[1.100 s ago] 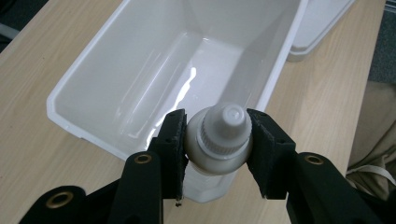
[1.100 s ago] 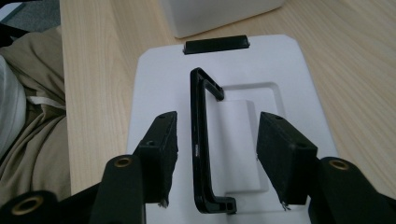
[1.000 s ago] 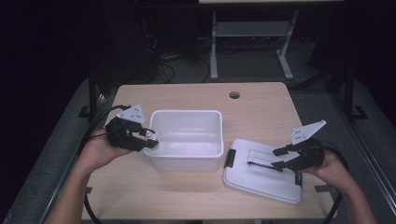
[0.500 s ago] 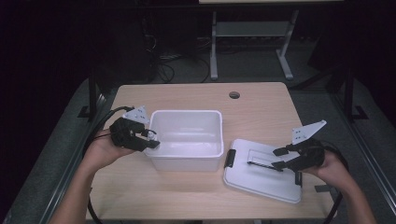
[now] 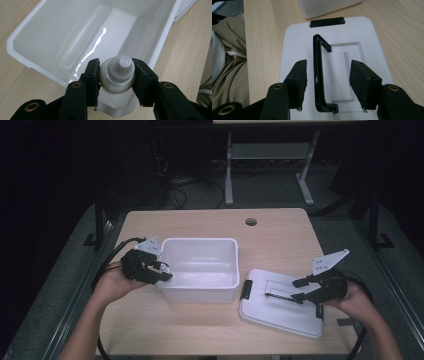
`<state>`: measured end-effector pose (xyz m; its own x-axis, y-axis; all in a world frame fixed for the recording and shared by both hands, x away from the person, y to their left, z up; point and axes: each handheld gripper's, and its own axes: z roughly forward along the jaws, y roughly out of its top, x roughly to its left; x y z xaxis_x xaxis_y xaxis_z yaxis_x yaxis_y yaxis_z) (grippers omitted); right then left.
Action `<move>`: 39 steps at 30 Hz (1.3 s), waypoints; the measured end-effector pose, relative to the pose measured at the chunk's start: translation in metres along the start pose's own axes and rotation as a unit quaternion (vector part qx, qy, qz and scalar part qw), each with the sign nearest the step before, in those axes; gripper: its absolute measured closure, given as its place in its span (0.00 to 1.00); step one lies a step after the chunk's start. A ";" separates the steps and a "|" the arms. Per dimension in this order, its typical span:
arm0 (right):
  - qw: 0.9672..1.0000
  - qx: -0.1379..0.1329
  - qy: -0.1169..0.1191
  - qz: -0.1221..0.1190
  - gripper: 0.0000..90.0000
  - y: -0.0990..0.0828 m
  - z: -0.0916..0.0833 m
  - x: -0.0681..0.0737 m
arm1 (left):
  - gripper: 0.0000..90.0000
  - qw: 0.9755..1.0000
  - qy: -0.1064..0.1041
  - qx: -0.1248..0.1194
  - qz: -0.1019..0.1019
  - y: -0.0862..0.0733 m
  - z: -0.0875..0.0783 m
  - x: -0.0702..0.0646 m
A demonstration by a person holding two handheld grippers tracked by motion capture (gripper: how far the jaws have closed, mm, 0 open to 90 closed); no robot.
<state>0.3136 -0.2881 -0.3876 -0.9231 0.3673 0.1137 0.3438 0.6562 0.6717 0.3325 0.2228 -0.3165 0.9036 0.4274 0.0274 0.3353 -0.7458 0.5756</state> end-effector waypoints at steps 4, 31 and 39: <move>1.000 0.000 0.000 -0.002 0.53 0.000 0.000 0.000 | 0.66 1.000 0.001 -0.001 -0.003 -0.003 0.003 0.000; 1.000 -0.002 0.002 0.003 0.53 0.000 -0.001 0.001 | 0.66 1.000 0.009 0.000 -0.021 -0.013 0.018 0.006; 1.000 -0.001 0.004 0.003 0.52 0.000 0.001 0.001 | 0.66 1.000 0.017 0.005 -0.016 -0.011 0.024 0.005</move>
<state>0.3129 -0.2870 -0.3884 -0.9224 0.3660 0.1230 0.3486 0.6522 0.6731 0.3399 0.2209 -0.3425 0.8830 0.4679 0.0374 0.3662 -0.7365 0.5687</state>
